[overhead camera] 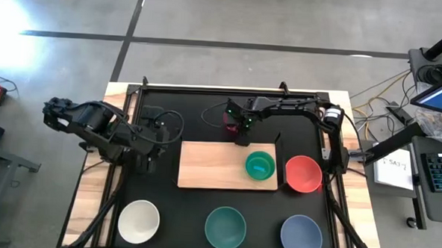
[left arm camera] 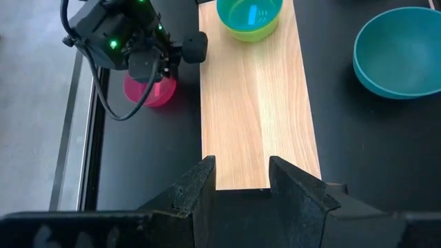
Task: Place and stack bowls onto a shelf
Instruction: Stack the pink bowl on top of the blue bowl on the shelf
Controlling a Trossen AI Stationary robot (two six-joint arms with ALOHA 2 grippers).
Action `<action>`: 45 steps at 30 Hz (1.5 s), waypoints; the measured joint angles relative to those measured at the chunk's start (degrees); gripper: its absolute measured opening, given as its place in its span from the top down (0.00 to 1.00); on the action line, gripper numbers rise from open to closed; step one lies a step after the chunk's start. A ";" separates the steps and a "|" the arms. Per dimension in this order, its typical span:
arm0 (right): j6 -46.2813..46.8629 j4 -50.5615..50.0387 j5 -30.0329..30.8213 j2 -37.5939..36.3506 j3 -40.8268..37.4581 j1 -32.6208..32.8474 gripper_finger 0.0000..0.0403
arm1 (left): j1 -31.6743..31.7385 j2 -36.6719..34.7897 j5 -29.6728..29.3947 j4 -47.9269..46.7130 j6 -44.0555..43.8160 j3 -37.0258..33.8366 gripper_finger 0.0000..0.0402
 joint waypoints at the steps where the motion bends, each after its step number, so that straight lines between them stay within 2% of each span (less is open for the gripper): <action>1: 0.01 -0.23 0.04 -0.14 0.00 0.00 0.96 | 0.00 0.00 0.00 0.00 0.00 -0.02 0.70; 11: 3.12 -3.08 0.49 -6.77 0.01 0.26 0.98 | 0.00 0.00 0.00 0.00 0.00 -0.02 0.70; 16: 6.14 -5.28 -0.43 -11.78 0.04 2.54 0.98 | 0.00 0.00 0.00 0.13 -0.44 -0.02 0.70; 23: 13.69 -11.58 -0.51 -19.24 0.07 9.78 0.98 | 0.00 0.01 0.00 0.15 0.04 -0.02 0.70; 27: 19.82 -17.04 -0.53 -22.69 0.07 15.95 0.98 | 0.00 0.00 0.00 0.20 -0.01 -0.38 0.70; 30: 23.37 -17.01 -0.55 -24.23 0.07 20.99 0.98 | 0.00 0.02 0.00 0.22 -0.81 -0.77 0.70; 38: 31.75 -17.27 -0.04 -24.46 0.07 31.46 0.98 | 0.00 0.02 0.01 0.21 -1.73 -3.50 0.70; 45: 37.07 -23.39 1.31 -22.44 0.07 33.84 0.98 | 0.00 0.02 0.04 0.40 -2.47 -5.22 0.70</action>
